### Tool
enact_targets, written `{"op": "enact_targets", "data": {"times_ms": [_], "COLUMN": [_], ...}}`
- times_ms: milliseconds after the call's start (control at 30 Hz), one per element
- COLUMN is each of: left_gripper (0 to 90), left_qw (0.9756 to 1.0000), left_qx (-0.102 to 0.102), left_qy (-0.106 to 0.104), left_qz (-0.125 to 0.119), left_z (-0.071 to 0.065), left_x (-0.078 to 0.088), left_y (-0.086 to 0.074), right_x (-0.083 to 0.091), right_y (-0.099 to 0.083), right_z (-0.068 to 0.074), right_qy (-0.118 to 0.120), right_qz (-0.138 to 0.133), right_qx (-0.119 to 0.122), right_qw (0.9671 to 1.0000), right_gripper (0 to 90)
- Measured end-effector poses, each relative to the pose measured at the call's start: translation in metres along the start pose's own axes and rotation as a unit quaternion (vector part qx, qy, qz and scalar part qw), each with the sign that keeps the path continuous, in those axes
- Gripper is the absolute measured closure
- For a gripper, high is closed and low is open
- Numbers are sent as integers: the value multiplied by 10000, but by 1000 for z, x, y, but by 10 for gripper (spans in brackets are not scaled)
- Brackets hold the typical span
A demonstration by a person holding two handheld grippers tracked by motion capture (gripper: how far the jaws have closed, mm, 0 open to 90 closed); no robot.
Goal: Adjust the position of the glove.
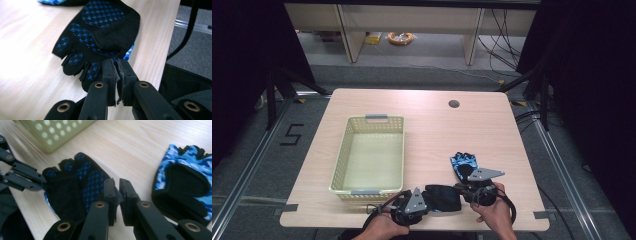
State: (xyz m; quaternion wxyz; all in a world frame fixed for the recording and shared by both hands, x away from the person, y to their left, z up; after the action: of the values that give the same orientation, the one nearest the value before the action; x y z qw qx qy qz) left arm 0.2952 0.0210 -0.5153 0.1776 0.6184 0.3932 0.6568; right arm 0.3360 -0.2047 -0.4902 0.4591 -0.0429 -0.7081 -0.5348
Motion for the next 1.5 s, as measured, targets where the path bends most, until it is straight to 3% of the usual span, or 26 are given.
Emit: {"op": "enact_targets", "data": {"times_ms": [133,167,267,300,367,500,567,633,700,767,800,867,967,1000,1067,1133,1200,1233,1400,1467,1500], "left_gripper": [840,840,830,825,815,776,718,668,565,535,509,406,389,370,342,333,329,327,324,322,320], "left_qw": [9999,9999,9999,9999,9999,9998,9998,9998,9997,9998,9997,9988,9989,9990,9986,9985,9981,9982,9987,9983,9983], "left_qx": [87,73,127,-26,69,136,129,155,211,198,228,475,415,385,469,484,557,562,489,573,563], "left_qy": [-73,-54,-90,-43,-21,-60,-32,-80,-72,-101,-82,21,155,220,217,186,188,100,136,114,130], "left_qz": [59,110,41,136,98,102,130,81,26,12,-24,-104,-147,-111,-147,-159,-199,-199,-57,-55,-45], "left_z": [1,1,1,3,2,3,2,1,0,-2,-3,-4,-2,-1,0,-1,-1,0,2,0,0], "left_x": [-10,-11,-11,-9,-9,-9,-7,-6,-4,0,2,4,10,12,16,20,23,24,30,32,34], "left_y": [-3,-4,-5,-4,-5,-8,-8,-8,-8,-9,-10,-11,-15,-16,-18,-20,-23,-24,-34,-36,-37], "right_x": [-8,-7,-12,-13,-15,-17,-16,-16,-16,-16,-12,-9,-3,0,1,5,7,10,17,18,20], "right_y": [-6,-6,-9,-9,-11,-14,-15,-15,-15,-14,-13,-12,-12,-12,-12,-11,-10,-9,-5,-5,-5], "right_z": [0,0,-2,-2,-1,0,-1,0,-2,-2,-3,-3,-7,-8,-13,-15,-17,-17,-26,-30,-30], "right_qy": [-92,-110,-166,-163,-174,-188,-203,-194,-233,-279,-310,-324,-382,-376,-451,-415,-442,-459,-620,-707,-692], "right_qz": [89,318,304,340,390,438,524,530,509,359,468,426,364,437,207,113,17,71,-122,-196,-140], "right_qx": [-5,13,47,27,0,-41,38,-65,-37,-15,9,-48,-56,-161,-173,-270,-219,-296,-366,-354,-509], "right_qw": [9999,9994,9994,9993,9991,9989,9984,9984,9984,9990,9984,9986,9986,9982,9986,9987,9988,9985,9973,9967,9962], "right_gripper": [850,849,846,845,842,830,822,807,783,746,719,653,602,578,566,564,564,564,555,556,555]}}
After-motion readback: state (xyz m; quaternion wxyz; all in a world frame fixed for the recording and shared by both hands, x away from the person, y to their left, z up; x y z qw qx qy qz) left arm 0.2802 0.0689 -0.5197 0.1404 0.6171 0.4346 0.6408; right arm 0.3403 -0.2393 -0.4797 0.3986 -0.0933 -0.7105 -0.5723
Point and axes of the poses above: each handheld gripper's, and its own axes: x roughly backward along the jaws, y roughly out of its top, z roughly to its left, the point moved 2 cm from there along -x, roughly forward along the jaws, and after that the axes turned 10 degrees about -y, right-handed, at the moved point
